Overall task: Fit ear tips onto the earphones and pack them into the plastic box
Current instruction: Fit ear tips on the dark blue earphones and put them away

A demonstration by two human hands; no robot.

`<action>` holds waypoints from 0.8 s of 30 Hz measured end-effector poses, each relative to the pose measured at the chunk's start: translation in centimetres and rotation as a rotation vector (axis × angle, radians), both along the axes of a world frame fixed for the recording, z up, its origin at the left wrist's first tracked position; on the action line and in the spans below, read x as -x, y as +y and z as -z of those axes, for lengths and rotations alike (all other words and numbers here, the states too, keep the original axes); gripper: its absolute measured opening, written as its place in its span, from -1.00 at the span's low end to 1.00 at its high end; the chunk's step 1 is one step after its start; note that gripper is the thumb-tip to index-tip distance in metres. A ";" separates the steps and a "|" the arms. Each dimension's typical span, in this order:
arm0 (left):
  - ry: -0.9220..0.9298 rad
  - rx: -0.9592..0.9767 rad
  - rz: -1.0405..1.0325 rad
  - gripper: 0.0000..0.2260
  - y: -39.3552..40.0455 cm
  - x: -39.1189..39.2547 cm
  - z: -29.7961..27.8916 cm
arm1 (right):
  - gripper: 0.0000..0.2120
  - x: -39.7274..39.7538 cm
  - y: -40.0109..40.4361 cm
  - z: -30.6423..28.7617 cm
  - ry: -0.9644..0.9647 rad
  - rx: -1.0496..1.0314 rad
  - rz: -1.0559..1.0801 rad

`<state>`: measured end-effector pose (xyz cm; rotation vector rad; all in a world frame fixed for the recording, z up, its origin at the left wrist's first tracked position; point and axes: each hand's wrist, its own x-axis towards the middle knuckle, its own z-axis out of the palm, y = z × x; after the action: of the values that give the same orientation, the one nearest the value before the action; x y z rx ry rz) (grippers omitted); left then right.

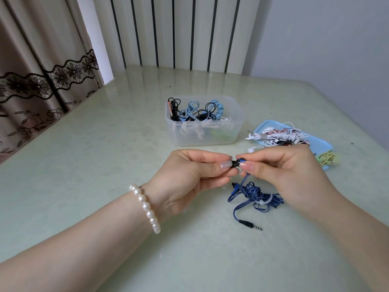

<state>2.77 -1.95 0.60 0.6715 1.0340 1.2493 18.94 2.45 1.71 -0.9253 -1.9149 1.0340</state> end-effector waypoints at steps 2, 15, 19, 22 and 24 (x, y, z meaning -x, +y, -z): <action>-0.001 0.002 -0.004 -0.90 0.0 0.0 0.0 | -0.92 0.0 0.1 0.1 -0.001 0.011 0.006; 0.050 0.029 -0.015 -0.88 -0.1 -0.3 0.0 | -0.87 0.2 0.1 0.6 0.058 0.133 -0.021; 0.033 0.016 -0.012 -0.85 -0.1 -0.5 0.1 | -0.90 0.3 -0.2 0.3 0.076 0.179 -0.047; 0.005 0.010 -0.009 -0.85 -0.1 -0.4 0.2 | -0.91 0.3 -0.3 0.1 0.092 0.217 -0.042; -0.001 0.007 0.000 -0.85 -0.1 -0.4 0.1 | -0.91 0.3 -0.3 0.0 0.106 0.235 -0.020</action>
<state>3.17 -2.02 0.47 0.6651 1.0376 1.2457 18.65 2.20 1.66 -0.9613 -1.7437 1.3150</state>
